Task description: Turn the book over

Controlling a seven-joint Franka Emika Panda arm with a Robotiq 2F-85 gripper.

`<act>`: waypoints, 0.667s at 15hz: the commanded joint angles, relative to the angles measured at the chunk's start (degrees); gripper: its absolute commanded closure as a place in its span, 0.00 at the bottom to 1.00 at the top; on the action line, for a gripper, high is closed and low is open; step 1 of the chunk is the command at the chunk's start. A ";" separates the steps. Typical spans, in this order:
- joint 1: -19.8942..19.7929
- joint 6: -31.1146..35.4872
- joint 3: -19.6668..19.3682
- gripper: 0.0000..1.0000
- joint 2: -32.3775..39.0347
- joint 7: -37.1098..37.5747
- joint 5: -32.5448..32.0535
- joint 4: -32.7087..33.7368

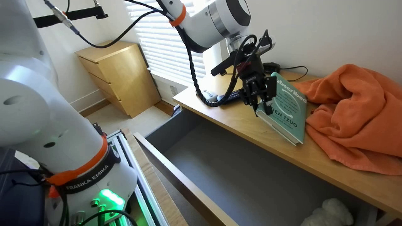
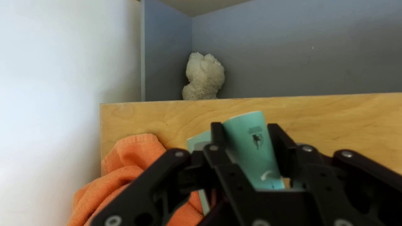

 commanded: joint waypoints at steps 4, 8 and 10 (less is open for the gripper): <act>-1.55 3.51 -0.10 0.92 0.84 -1.50 4.53 0.77; -1.39 2.57 0.40 0.92 0.56 -3.59 8.79 1.00; -1.13 2.97 0.58 0.90 0.35 -4.73 9.82 0.88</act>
